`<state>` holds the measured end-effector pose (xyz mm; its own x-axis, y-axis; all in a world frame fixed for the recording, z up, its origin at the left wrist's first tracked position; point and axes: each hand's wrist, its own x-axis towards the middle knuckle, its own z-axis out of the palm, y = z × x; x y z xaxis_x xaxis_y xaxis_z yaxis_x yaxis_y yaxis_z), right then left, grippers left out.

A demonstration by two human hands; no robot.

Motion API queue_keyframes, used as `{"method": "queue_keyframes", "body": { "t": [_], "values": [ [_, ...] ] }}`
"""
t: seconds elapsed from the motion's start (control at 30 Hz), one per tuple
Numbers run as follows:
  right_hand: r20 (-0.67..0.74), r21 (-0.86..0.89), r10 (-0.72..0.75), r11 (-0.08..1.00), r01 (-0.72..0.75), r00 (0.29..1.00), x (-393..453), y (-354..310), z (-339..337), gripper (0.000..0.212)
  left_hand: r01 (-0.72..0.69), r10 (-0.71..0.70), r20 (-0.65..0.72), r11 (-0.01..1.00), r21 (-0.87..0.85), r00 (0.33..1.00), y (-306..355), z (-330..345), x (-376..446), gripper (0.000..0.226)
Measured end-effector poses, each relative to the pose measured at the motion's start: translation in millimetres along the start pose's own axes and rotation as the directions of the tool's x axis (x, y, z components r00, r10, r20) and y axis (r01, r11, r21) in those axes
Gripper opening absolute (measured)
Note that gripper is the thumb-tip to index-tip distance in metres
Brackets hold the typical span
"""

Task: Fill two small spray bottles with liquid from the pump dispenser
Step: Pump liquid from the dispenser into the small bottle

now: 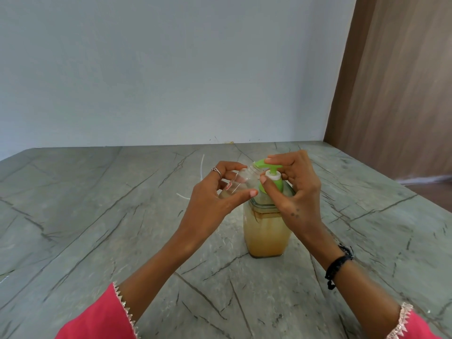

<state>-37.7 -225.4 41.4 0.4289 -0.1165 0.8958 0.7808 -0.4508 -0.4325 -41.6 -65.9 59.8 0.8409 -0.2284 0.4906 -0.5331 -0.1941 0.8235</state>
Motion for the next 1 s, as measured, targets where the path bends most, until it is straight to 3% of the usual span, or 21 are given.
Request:
{"method": "queue_keyframes", "body": {
  "t": [0.43, 0.73, 1.0],
  "values": [
    [0.030, 0.037, 0.021, 0.999, -0.022, 0.999, 2.6, -0.5, -1.5, 0.034, -0.004, 0.004, 0.002, 1.000, 0.002, 1.000, 0.3, -2.0, 0.1, 0.035],
    [-0.006, -0.063, 0.018, 0.998, -0.019, 1.000, 3.2, -1.9, -0.8, 0.024, 0.024, -0.024, 0.007, 1.000, -0.019, 1.000, -3.8, -0.1, -1.9, 0.036],
    [0.029, -0.079, -0.047, 0.996, 0.049, 0.998, 2.3, -1.8, -1.0, 0.033, 0.012, -0.012, 0.008, 1.000, -0.012, 1.000, -0.9, -1.8, -1.2, 0.037]
  ]
}}
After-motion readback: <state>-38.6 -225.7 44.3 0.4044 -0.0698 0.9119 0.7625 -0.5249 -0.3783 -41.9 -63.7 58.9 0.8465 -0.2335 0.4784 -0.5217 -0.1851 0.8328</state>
